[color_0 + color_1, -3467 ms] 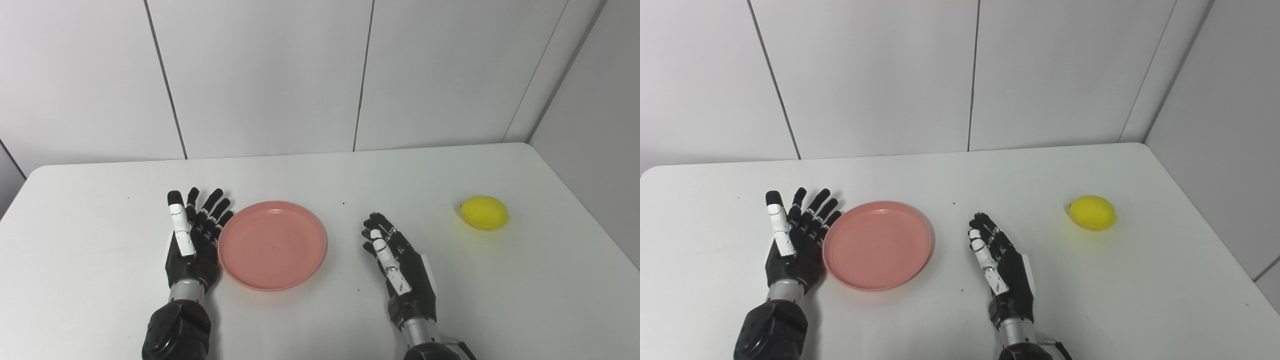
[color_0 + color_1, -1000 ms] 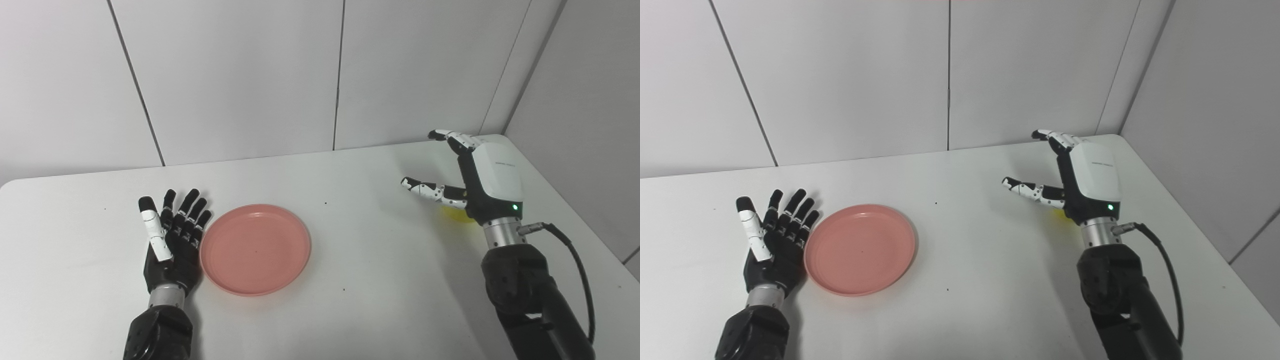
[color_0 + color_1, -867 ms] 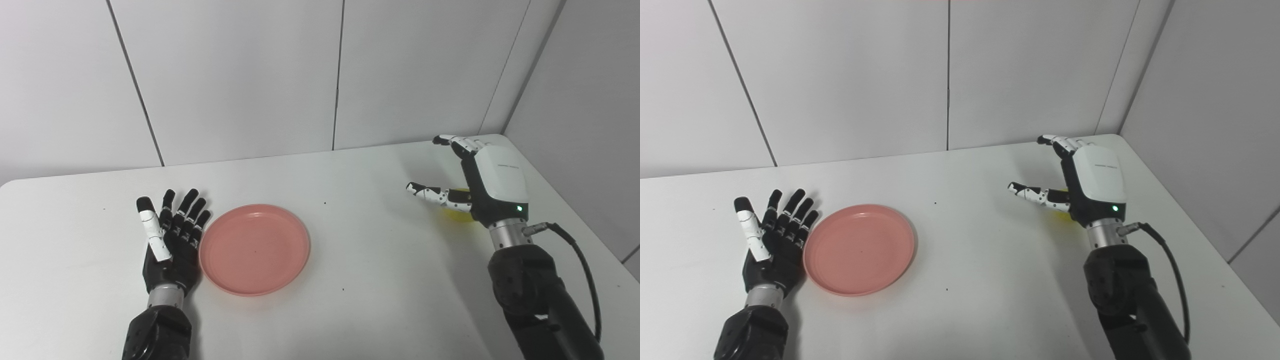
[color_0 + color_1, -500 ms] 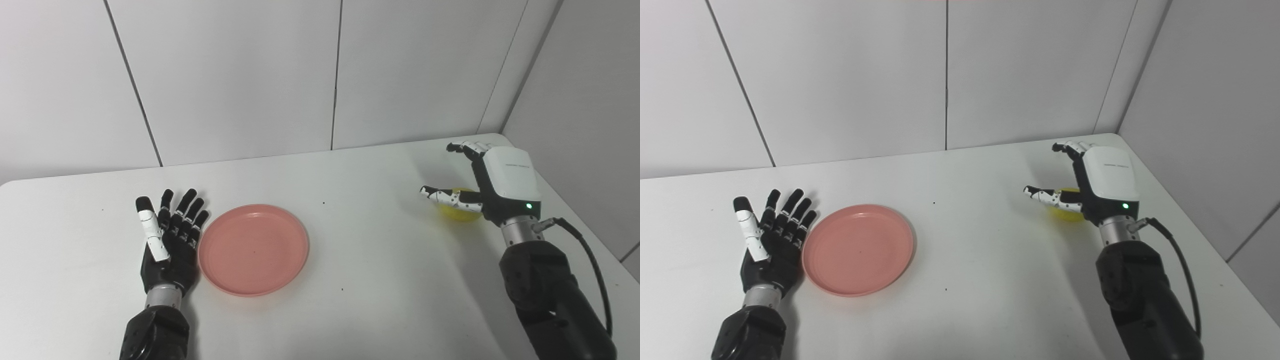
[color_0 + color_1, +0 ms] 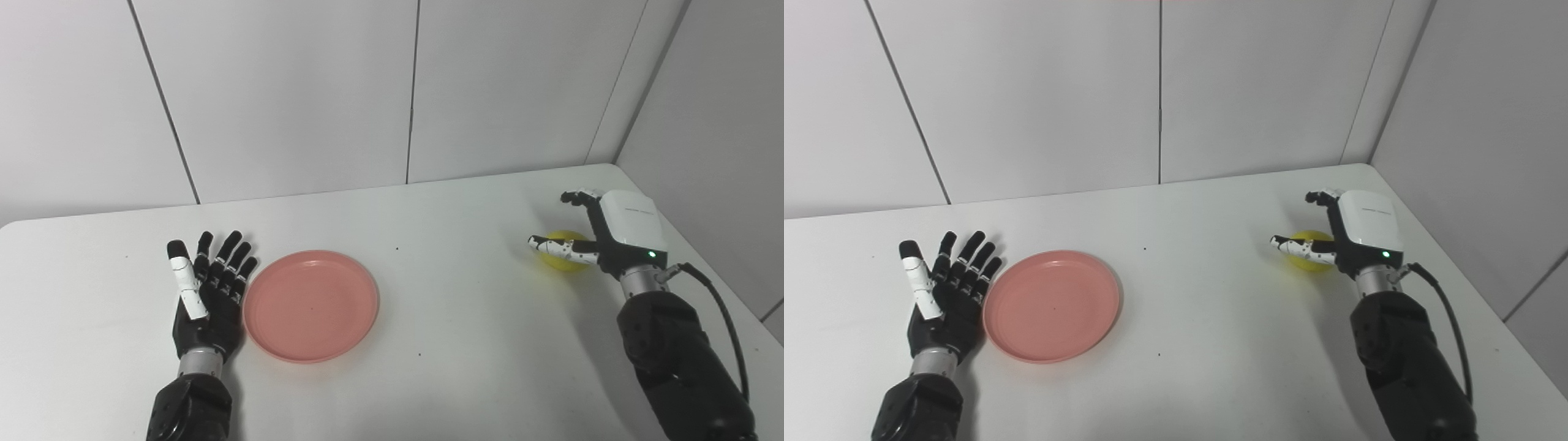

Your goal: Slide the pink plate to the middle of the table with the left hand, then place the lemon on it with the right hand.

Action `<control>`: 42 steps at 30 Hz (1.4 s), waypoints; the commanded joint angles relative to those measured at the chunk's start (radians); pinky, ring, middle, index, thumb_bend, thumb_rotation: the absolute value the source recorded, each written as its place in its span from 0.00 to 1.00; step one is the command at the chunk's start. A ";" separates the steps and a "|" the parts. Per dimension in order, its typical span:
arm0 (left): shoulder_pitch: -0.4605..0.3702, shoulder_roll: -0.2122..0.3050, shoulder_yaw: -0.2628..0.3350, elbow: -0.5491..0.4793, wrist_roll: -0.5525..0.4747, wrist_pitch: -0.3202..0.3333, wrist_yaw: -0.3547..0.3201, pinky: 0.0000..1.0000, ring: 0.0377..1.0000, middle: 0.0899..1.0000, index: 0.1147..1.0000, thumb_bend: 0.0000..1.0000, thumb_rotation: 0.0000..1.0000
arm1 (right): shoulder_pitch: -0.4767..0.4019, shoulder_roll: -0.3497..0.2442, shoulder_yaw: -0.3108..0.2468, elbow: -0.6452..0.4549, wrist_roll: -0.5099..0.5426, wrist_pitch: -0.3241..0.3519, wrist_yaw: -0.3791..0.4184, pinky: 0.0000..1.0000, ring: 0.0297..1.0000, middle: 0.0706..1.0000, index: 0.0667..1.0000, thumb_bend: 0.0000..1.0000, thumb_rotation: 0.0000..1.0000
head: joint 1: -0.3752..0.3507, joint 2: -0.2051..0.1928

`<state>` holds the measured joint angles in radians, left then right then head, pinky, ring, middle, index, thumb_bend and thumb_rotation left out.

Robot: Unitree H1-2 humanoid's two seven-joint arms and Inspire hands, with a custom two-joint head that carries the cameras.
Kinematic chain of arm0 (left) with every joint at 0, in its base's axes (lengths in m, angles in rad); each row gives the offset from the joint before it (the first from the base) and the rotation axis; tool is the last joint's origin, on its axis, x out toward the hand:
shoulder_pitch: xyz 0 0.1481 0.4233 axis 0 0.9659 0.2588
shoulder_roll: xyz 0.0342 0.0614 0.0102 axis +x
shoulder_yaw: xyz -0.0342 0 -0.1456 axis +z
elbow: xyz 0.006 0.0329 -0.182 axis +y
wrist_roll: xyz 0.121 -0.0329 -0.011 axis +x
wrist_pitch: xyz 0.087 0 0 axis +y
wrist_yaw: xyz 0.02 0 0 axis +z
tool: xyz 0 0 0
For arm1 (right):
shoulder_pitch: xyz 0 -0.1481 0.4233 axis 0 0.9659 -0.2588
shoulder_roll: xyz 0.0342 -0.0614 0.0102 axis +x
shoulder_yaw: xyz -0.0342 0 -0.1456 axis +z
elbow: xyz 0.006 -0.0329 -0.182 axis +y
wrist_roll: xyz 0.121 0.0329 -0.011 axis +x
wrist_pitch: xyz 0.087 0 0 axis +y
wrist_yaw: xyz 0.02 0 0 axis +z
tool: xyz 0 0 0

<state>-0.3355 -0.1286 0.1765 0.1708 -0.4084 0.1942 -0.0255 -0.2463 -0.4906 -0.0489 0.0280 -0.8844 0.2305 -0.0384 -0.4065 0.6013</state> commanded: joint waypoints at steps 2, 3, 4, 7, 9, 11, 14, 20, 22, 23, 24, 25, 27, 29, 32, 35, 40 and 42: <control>-0.012 0.000 0.000 0.022 0.001 0.005 0.006 0.90 0.88 0.86 1.00 0.93 0.89 | -0.046 -0.025 -0.005 -0.002 0.012 0.007 -0.028 0.61 0.65 0.66 0.65 0.83 0.69 | 0.003 -0.001; -0.011 0.000 0.000 0.021 0.000 0.005 0.006 0.90 0.88 0.86 1.00 0.93 0.89 | -0.048 -0.025 -0.003 0.004 0.017 0.008 -0.026 0.61 0.65 0.66 0.66 0.83 0.68 | 0.003 -0.001; -0.011 0.000 0.000 0.020 0.000 0.006 0.005 0.90 0.88 0.86 1.00 0.93 0.89 | -0.050 -0.025 -0.001 0.009 0.021 0.009 -0.023 0.62 0.66 0.66 0.66 0.82 0.67 | 0.004 0.000; -0.009 0.000 -0.001 0.018 0.000 0.006 0.004 0.90 0.88 0.86 1.00 0.92 0.89 | -0.055 -0.030 0.010 0.025 0.022 0.014 -0.013 0.62 0.66 0.67 0.66 0.82 0.68 | 0.005 0.000; -0.007 -0.003 -0.002 0.006 0.000 0.013 0.009 0.90 0.88 0.86 1.00 0.92 0.89 | -0.058 -0.033 0.020 0.038 0.019 0.016 -0.011 0.61 0.66 0.67 0.66 0.81 0.68 | 0.005 0.001; -0.006 -0.004 -0.004 0.000 -0.002 0.016 0.008 0.91 0.89 0.86 1.00 0.92 0.89 | -0.059 -0.033 0.029 0.052 0.021 0.012 -0.018 0.60 0.66 0.67 0.67 0.82 0.68 | 0.005 0.001; -0.005 -0.005 -0.005 -0.002 -0.004 0.017 0.006 0.92 0.89 0.87 1.00 0.92 0.89 | -0.060 -0.033 0.039 0.074 0.021 0.004 -0.036 0.59 0.65 0.66 0.66 0.82 0.67 | 0.006 0.000; -0.001 -0.005 -0.010 -0.007 0.005 0.021 0.012 0.91 0.89 0.87 1.00 0.92 0.90 | -0.057 -0.029 0.057 0.100 0.020 0.017 -0.046 0.60 0.64 0.66 0.66 0.82 0.67 | 0.008 0.002; 0.001 -0.005 -0.011 -0.011 0.006 0.024 0.015 0.91 0.89 0.87 1.00 0.92 0.90 | -0.056 -0.029 0.062 0.103 0.018 0.027 -0.037 0.60 0.65 0.66 0.66 0.82 0.66 | 0.008 0.005; 0.002 -0.006 -0.011 -0.012 0.006 0.025 0.015 0.90 0.88 0.85 1.00 0.92 0.90 | -0.055 -0.029 0.064 0.103 0.017 0.033 -0.031 0.61 0.65 0.66 0.67 0.81 0.67 | 0.008 0.005; 0.002 -0.006 -0.009 -0.009 0.003 0.026 0.015 0.90 0.88 0.85 1.00 0.92 0.90 | -0.055 -0.030 0.066 0.106 0.017 0.035 -0.030 0.61 0.65 0.67 0.67 0.81 0.67 | 0.009 0.006; 0.002 -0.006 -0.007 -0.007 0.000 0.026 0.015 0.90 0.87 0.85 1.00 0.93 0.89 | -0.054 -0.031 0.068 0.109 0.016 0.036 -0.030 0.60 0.65 0.66 0.67 0.82 0.67 | 0.010 0.006; 0.003 -0.007 -0.005 -0.005 -0.001 0.027 0.017 0.89 0.87 0.85 1.00 0.93 0.89 | -0.053 -0.031 0.070 0.115 0.021 0.036 -0.032 0.62 0.66 0.67 0.67 0.83 0.66 | 0.010 0.006; 0.004 -0.009 -0.006 -0.006 0.003 0.027 0.020 0.89 0.87 0.85 1.00 0.92 0.89 | -0.050 -0.032 0.071 0.121 0.024 0.034 -0.035 0.63 0.67 0.68 0.67 0.83 0.66 | 0.010 0.006; 0.005 -0.006 -0.010 -0.009 0.006 0.029 0.019 0.89 0.87 0.84 1.00 0.92 0.90 | -0.045 -0.031 0.070 0.122 0.030 0.034 -0.033 0.66 0.68 0.69 0.67 0.82 0.65 | 0.009 0.008; 0.005 -0.005 -0.011 -0.004 0.005 0.026 0.014 0.89 0.87 0.85 1.00 0.92 0.90 | -0.036 -0.031 0.070 0.119 0.033 0.034 -0.031 0.66 0.69 0.69 0.67 0.82 0.64 | 0.010 0.008; 0.009 -0.009 -0.010 -0.022 0.001 0.041 0.023 0.89 0.87 0.85 1.00 0.92 0.90 | -0.024 -0.033 0.067 0.118 0.047 0.027 -0.030 0.62 0.67 0.67 0.66 0.81 0.63 | 0.011 0.013; 0.011 -0.012 -0.009 -0.030 -0.001 0.047 0.026 0.89 0.87 0.84 1.00 0.92 0.90 | -0.021 -0.034 0.066 0.122 0.058 0.021 -0.030 0.58 0.65 0.66 0.66 0.81 0.62 | 0.011 0.014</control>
<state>-0.3313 -0.1295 0.1709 0.1510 -0.4079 0.2180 -0.0124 -0.2492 -0.4914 0.0286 0.1657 -0.8369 0.2452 -0.0509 -0.3973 0.6151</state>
